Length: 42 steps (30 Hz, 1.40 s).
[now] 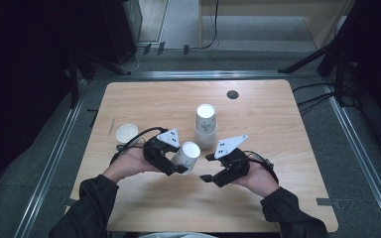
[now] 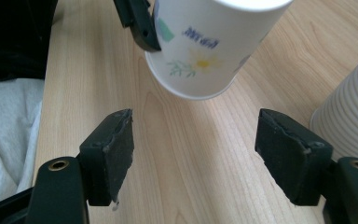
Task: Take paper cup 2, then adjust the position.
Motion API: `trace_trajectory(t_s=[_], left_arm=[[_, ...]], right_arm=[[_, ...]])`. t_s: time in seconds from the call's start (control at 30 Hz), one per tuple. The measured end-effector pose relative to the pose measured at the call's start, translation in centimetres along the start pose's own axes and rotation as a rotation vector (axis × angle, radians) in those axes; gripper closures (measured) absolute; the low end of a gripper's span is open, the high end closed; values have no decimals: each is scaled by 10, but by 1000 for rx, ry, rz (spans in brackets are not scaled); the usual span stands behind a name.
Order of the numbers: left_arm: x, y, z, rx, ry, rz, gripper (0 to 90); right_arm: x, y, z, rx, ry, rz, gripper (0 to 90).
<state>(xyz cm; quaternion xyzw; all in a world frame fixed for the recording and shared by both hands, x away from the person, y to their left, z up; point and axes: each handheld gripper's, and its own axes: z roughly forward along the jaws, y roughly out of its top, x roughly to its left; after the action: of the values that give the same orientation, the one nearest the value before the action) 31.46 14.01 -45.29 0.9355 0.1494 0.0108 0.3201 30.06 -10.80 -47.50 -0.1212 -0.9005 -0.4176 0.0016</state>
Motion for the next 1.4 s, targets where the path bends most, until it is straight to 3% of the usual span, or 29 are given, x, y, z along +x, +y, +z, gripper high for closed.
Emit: trace_trajectory(t_s=[0.43,0.53,0.67,0.93,1.17,1.3,1.4], left_arm=[[-5,2,15,112,11,32,305],[-8,3,19,124,-13,41,305],[-16,6,23,142,-53,88,304],[-23,9,30,168,-72,129,302],[-26,10,30,150,-76,147,295],[-24,10,26,107,-75,142,272],[-20,9,21,65,-70,121,184]], right_arm=[[-4,4,1,-30,-3,-9,283],[-4,4,3,-26,0,-17,283],[-4,8,5,-35,24,-27,283],[3,13,14,-14,82,-71,281],[6,15,14,0,99,-78,347],[5,16,10,-7,92,-70,349],[2,16,5,-28,92,-73,350]])
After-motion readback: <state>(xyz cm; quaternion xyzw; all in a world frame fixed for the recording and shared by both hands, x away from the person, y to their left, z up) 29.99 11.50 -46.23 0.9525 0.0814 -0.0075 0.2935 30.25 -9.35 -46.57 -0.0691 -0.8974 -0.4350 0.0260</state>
